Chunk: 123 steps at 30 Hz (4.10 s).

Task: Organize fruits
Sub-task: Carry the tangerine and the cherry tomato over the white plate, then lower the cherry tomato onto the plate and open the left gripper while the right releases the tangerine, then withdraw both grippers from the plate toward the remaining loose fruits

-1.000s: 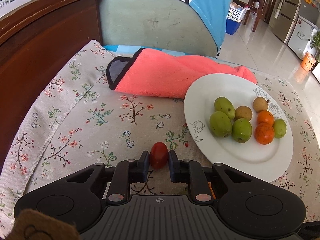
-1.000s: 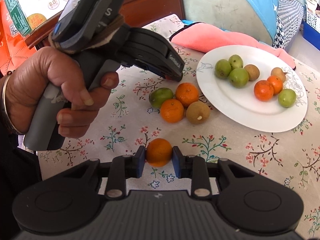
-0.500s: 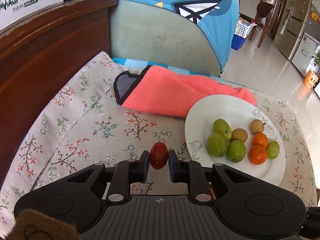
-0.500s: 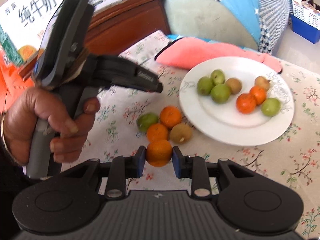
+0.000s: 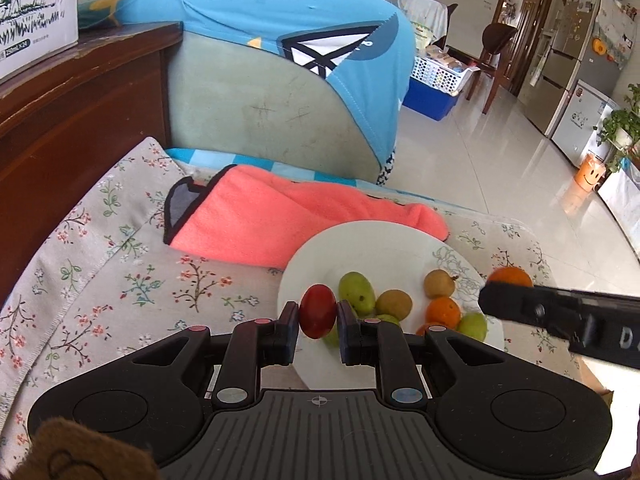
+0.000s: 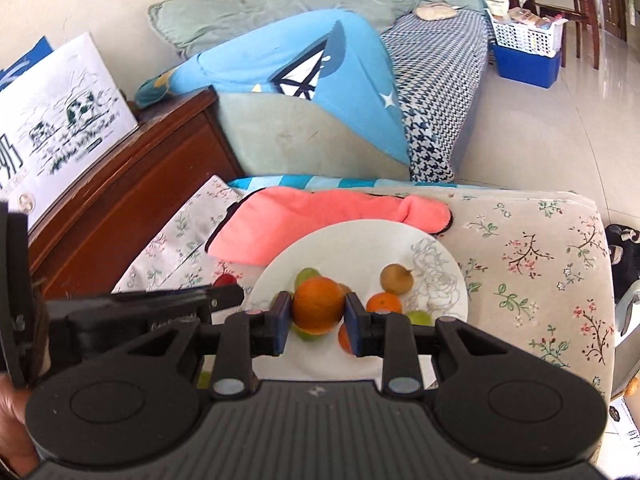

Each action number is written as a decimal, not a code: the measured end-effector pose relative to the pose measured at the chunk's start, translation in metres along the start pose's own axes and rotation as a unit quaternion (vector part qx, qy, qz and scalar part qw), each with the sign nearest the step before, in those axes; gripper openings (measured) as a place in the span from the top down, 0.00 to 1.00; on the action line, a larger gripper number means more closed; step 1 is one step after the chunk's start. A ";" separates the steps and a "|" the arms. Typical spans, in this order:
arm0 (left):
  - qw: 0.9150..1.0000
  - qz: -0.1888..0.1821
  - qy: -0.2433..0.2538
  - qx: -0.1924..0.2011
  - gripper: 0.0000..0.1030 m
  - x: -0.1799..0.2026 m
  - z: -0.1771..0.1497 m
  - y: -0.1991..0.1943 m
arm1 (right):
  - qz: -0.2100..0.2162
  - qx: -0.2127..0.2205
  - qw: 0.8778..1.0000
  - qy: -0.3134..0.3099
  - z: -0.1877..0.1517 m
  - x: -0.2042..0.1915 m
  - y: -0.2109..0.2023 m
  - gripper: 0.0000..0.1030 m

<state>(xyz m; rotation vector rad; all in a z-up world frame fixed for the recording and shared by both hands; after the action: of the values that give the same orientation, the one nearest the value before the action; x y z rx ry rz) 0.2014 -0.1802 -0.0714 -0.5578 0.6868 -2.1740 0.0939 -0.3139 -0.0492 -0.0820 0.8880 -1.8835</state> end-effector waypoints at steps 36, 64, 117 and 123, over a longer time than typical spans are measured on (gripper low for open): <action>0.999 0.028 0.033 -0.029 0.52 0.035 -0.020 0.013 | -0.003 -0.028 0.999 0.017 0.007 0.029 0.081 0.69; 0.995 0.085 0.056 -0.005 0.10 0.035 -0.026 -0.037 | -0.060 -0.005 0.998 -0.007 -0.001 0.018 0.026 0.42; 0.983 0.150 -0.109 -0.016 0.13 -0.079 -0.081 -0.060 | 0.037 -0.052 0.998 -0.019 -0.110 -0.055 0.029 0.74; 0.985 0.132 -0.114 -0.005 0.15 -0.074 -0.084 -0.054 | 0.036 -0.064 0.997 -0.013 -0.111 -0.050 0.022 0.74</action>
<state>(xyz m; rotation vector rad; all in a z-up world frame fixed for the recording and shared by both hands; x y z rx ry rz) 0.1677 -0.0683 -0.1138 -0.6694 0.6098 -1.8290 0.0878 -0.2181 -0.1272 -0.1506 0.9811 -1.7550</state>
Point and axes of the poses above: each gripper's, at about its wrist camera, not at the fingertips, and y roughly the way its jaws point, x to its right, z to its top, the point moved 10 cm from there along y, roughly the way its jaws point, and after that the axes turned 7 degrees about x, right-handed, at the moved point
